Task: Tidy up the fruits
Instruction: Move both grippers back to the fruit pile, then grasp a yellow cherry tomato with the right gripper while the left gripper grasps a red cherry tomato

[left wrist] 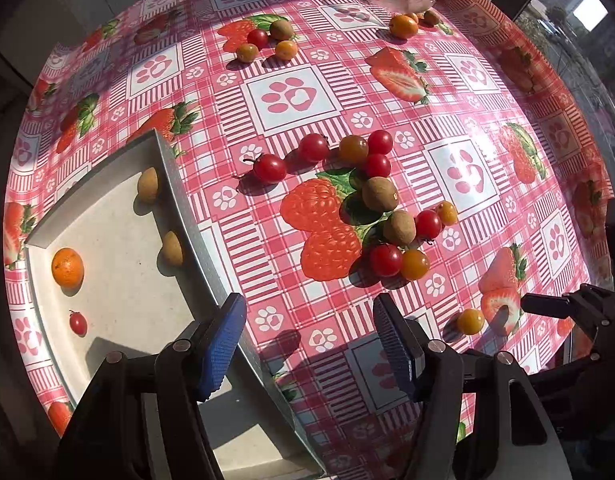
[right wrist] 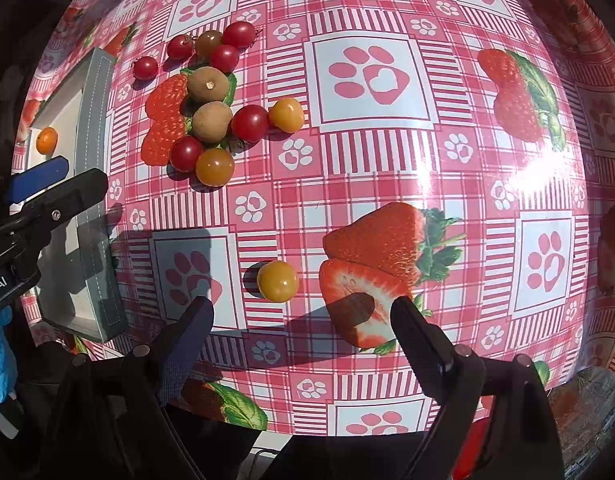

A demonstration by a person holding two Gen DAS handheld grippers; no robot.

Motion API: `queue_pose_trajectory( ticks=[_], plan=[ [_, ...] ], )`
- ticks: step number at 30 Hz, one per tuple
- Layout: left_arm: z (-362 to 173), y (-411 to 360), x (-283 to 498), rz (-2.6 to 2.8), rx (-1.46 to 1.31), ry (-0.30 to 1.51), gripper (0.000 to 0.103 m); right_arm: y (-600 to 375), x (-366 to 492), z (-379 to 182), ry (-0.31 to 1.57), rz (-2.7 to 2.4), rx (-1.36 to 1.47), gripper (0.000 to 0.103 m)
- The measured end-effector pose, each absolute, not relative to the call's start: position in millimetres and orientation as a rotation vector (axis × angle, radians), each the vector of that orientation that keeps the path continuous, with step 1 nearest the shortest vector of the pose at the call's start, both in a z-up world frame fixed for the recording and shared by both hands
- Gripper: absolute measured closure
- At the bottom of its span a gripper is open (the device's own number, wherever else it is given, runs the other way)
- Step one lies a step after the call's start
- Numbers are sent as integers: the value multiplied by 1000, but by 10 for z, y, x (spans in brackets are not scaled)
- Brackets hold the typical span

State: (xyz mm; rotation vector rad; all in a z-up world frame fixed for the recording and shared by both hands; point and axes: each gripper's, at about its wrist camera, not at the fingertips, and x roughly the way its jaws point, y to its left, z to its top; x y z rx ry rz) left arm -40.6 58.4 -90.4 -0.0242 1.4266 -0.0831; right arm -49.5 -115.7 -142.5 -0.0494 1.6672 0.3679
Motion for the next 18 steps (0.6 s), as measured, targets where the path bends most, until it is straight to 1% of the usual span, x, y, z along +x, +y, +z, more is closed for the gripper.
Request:
queue_pose_trajectory(
  ticks=[3, 9, 10, 13, 16, 18],
  plan=[
    [-1052, 439, -337, -120, 17, 1464, 36, -1247, -530, -1458, 1674, 367, -36, 11],
    [-1244, 284, -307, -171, 71, 1497, 36, -1204, -582, -1466, 1639, 400, -98, 11],
    [-1258, 272, -298, -173, 76, 1496, 36, -1198, -585, -1468, 1632, 404, -107, 13],
    [-1290, 254, -241, -172, 65, 1491, 36, -1077, -607, -1475, 1623, 418, -124, 26],
    [-1304, 249, -185, -164, 49, 1487, 36, -983, -644, -1486, 1605, 428, -145, 28],
    [-1308, 265, -197, -161, 43, 1487, 36, -926, -671, -1480, 1593, 440, -162, 31]
  ],
)
